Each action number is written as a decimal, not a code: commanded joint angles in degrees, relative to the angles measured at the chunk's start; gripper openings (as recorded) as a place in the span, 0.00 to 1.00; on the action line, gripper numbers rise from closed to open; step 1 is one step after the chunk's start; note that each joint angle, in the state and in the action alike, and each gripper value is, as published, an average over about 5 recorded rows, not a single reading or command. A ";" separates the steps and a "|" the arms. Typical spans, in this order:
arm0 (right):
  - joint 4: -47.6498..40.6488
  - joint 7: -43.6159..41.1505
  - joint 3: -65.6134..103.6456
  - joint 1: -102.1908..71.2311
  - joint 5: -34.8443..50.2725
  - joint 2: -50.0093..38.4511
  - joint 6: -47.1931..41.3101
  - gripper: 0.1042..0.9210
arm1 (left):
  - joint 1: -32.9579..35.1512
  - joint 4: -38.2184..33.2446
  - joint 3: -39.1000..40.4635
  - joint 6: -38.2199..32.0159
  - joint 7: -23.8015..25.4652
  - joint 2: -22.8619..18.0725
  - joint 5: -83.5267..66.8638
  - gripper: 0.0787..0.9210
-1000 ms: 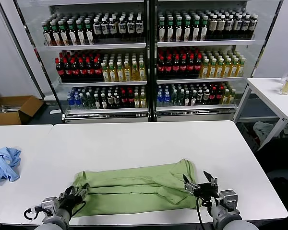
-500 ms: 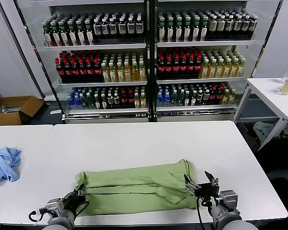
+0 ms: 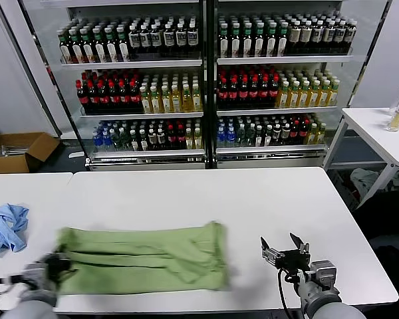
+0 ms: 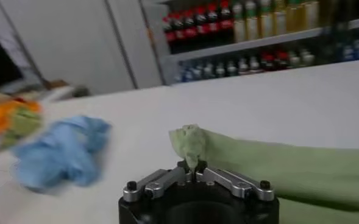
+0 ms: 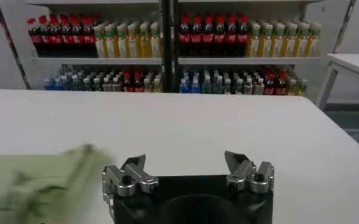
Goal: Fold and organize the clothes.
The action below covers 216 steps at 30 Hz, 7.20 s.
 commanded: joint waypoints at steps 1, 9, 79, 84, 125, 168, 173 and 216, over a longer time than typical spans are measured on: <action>0.05 0.24 0.92 0.52 0.12 -0.23 -0.14 0.88 | 1.68 -7.26 -11.34 1.70 -0.33 4.29 -8.97 0.01; 0.47 0.60 1.01 -0.49 -0.40 -0.36 -0.26 0.88 | -0.18 -23.97 19.12 1.72 -4.05 -4.97 -26.03 0.01; -0.56 0.05 0.54 0.92 -0.75 -0.66 -0.28 0.88 | -1.81 6.44 5.44 -7.40 21.36 -9.80 -20.07 0.31; -0.41 -0.05 1.13 0.99 -0.59 -1.14 -0.28 0.88 | -0.18 -1.14 -8.44 0.46 19.57 -8.11 -36.94 0.14; 0.21 0.02 3.93 -0.76 -0.61 -0.60 -0.30 0.88 | -19.01 2.06 39.39 -6.51 10.34 -30.36 -4.05 0.03; -13.89 19.10 -35.10 21.47 22.96 10.56 -0.38 0.88 | -5.22 -2.56 2.54 -22.64 24.45 -11.43 12.40 0.88; -13.90 20.49 -33.38 21.00 23.05 10.56 -0.33 0.85 | -5.21 -1.49 2.93 -23.40 24.43 -11.56 13.19 0.88; -1.67 -13.08 0.06 -9.34 -9.27 -1.94 2.73 0.00 | -8.42 4.09 12.46 -30.83 28.53 -14.37 16.69 0.88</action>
